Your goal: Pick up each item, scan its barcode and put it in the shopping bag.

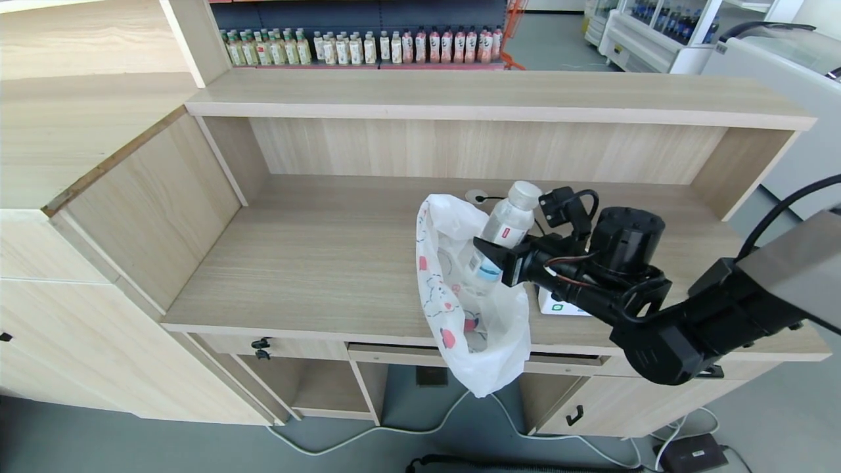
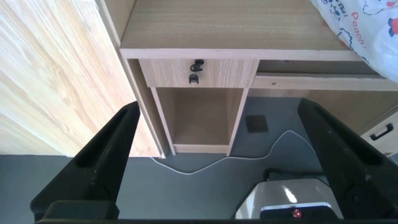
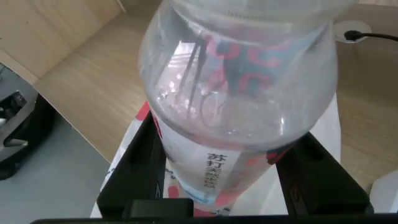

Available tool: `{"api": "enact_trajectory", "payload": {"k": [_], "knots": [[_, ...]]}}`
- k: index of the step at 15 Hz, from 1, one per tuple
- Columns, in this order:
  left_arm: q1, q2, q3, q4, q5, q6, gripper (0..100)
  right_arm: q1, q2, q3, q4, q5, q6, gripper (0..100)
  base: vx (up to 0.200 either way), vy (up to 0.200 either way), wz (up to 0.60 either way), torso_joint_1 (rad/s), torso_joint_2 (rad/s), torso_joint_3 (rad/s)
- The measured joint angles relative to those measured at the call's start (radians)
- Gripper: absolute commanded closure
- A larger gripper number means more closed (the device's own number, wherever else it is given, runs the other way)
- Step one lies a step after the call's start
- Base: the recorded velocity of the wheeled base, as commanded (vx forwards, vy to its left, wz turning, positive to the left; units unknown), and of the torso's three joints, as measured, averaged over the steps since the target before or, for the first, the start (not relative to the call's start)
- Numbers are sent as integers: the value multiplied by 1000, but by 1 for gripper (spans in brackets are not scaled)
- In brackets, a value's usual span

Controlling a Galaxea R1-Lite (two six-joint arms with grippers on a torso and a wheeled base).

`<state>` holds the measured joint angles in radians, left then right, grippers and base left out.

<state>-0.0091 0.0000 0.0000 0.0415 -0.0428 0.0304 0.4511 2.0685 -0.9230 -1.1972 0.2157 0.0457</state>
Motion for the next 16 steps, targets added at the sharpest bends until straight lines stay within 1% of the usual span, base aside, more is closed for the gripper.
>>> {"api": "enact_trajectory", "payload": {"k": [4, 6, 9, 13, 14, 16], "knots": [[0, 0, 0, 0, 0, 0, 0, 7, 83, -3, -73, 4, -41, 100, 0, 0, 0, 0, 0, 0], [0, 0, 0, 0, 0, 1, 0, 4, 130, -3, -88, 24, -85, 100, 0, 0, 0, 0, 0, 0], [0, 0, 0, 0, 0, 0, 0, 6, 186, -7, -135, 47, -116, 100, 0, 0, 0, 0, 0, 0], [0, 0, 0, 0, 0, 0, 0, 6, 221, -42, -136, 64, -141, 100, 0, 0, 0, 0, 0, 0], [0, 0, 0, 0, 0, 0, 0, 6, 226, -47, -135, 68, -153, 0, 0, 0, 0, 0, 0, 0], [0, 0, 0, 0, 0, 0, 0, 7, 229, -45, -119, 79, -162, 0, 0, 0, 0, 0, 0, 0]]}}
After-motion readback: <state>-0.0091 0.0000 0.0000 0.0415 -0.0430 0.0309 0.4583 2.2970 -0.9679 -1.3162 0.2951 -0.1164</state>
